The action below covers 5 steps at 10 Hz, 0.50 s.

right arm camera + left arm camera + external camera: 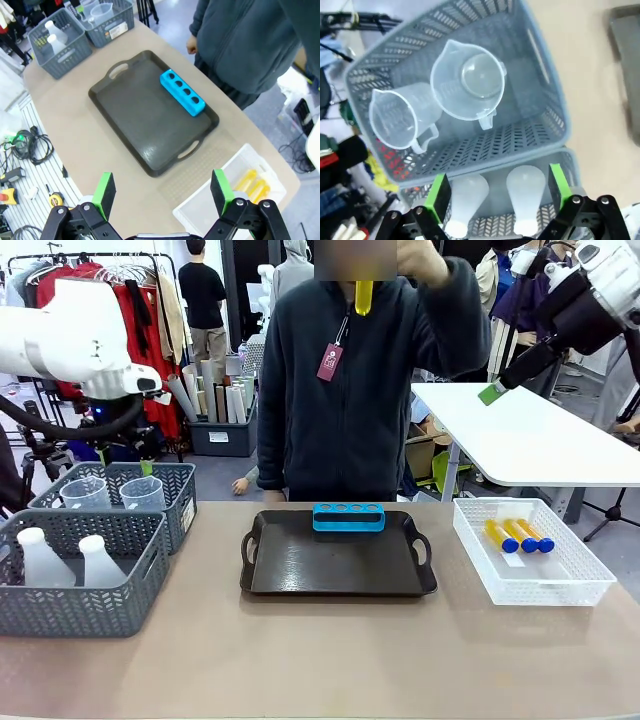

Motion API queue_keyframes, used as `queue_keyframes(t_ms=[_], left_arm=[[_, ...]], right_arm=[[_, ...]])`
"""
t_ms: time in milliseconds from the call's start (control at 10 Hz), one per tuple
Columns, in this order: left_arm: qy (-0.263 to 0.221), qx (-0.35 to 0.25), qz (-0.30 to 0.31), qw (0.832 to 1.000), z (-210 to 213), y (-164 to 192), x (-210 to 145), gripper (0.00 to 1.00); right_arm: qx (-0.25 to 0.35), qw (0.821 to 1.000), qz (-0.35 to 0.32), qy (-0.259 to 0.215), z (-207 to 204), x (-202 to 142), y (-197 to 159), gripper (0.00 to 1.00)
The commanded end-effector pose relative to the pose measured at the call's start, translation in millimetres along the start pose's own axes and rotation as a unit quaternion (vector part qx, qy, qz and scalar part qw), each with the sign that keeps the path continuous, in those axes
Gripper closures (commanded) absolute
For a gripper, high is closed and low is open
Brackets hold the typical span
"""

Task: Prepare the laboratory tools.
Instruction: Pick up one Large Measuring Cup and place it on the Handle tray.

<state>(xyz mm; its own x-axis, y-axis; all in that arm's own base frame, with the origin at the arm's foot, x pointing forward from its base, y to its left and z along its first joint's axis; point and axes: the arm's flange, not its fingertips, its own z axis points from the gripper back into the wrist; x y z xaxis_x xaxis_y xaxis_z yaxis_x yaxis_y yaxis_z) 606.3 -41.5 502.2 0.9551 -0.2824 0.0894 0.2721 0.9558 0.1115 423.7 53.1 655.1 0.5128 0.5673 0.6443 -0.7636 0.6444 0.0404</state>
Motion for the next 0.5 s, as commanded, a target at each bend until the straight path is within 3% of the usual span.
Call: queue_keyframes(t_ms=[0,400], left_arm=[[0.01,0.005,0.023,1.0,-8,0,6,0.0],[0.017,-0.008,0.052,0.998,-53,12,14,0.0]], right_arm=[[0.005,1.0,0.004,-0.004,1,0,-1,0.0],[0.005,1.0,0.004,-0.004,1,0,-1,0.0]])
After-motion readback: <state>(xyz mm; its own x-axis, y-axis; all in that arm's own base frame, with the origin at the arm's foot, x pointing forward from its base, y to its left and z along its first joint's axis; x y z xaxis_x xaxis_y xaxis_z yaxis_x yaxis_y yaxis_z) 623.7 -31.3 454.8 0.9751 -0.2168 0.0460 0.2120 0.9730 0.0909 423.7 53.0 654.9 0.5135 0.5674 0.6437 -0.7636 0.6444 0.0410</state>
